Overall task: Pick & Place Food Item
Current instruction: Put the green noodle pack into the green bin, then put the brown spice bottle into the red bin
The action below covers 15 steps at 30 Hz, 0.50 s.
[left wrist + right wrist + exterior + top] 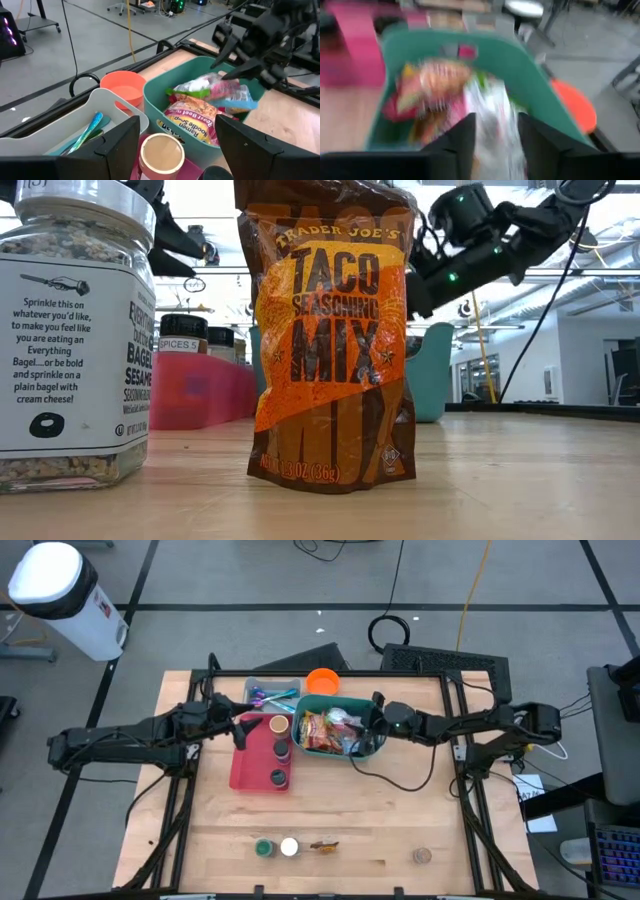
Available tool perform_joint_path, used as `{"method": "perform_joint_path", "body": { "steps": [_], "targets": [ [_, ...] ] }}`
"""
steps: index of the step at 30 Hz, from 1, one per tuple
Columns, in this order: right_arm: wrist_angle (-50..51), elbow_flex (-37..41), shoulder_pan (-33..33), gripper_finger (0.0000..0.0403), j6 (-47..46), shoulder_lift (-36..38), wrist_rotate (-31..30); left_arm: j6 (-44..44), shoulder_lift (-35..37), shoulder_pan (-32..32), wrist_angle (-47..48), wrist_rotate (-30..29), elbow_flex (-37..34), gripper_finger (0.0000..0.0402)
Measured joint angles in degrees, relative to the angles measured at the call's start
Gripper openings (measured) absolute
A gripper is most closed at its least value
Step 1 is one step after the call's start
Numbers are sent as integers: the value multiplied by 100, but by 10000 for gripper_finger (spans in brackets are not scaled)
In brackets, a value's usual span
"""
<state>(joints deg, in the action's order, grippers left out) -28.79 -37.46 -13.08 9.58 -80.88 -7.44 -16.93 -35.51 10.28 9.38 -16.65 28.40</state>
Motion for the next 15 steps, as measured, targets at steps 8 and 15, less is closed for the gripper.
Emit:
{"method": "perform_joint_path", "body": {
  "steps": [8,15],
  "targets": [
    [-466,-3,488,253,-240,500,2,7,-372,4,-98,-15,0,267],
    [-498,-4,1550,289,-204,1166,22,-121,-679,7,-123,-41,-2,267]
  ]
}}
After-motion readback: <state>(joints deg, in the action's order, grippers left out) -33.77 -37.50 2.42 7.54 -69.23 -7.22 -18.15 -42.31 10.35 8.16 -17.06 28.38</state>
